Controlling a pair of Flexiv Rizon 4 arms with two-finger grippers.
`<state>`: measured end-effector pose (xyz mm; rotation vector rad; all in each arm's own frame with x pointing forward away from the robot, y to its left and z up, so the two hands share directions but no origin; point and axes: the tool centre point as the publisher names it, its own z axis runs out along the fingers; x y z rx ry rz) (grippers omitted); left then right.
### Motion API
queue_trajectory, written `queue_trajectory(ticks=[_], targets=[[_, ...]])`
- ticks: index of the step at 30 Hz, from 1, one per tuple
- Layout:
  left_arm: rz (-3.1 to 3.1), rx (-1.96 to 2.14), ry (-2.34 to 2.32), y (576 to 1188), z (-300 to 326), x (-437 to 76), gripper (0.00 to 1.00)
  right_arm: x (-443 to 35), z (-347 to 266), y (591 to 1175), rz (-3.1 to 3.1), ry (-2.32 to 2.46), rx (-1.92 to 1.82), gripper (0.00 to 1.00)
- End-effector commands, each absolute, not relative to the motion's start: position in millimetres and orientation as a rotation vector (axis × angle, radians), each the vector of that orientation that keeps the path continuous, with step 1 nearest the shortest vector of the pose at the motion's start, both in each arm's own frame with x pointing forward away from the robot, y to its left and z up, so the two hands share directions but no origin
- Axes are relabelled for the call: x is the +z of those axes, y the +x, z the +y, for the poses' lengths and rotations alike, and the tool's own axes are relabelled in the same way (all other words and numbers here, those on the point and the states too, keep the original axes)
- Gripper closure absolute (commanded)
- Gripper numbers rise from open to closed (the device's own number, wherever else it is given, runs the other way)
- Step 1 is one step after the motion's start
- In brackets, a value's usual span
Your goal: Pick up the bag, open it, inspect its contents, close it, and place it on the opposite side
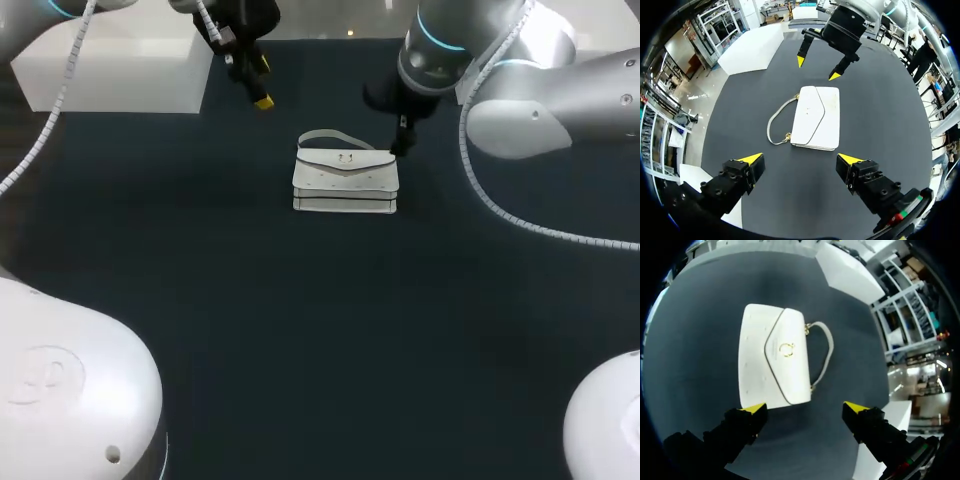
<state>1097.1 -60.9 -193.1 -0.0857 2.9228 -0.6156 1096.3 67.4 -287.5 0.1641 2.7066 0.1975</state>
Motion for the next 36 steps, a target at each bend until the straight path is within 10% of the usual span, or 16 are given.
queue_trajectory(ticks=[1,36], targets=[[2.73,-0.777,0.033,1083.2,-58.4,-206.7,0.0,-298.4,66.8,1089.9,2.646,0.175,0.182,0.0],[2.643,-0.843,0.28,1096.8,-99.8,-249.2,0.0,-309.9,90.0,1058.5,2.508,0.179,0.112,0.0]])
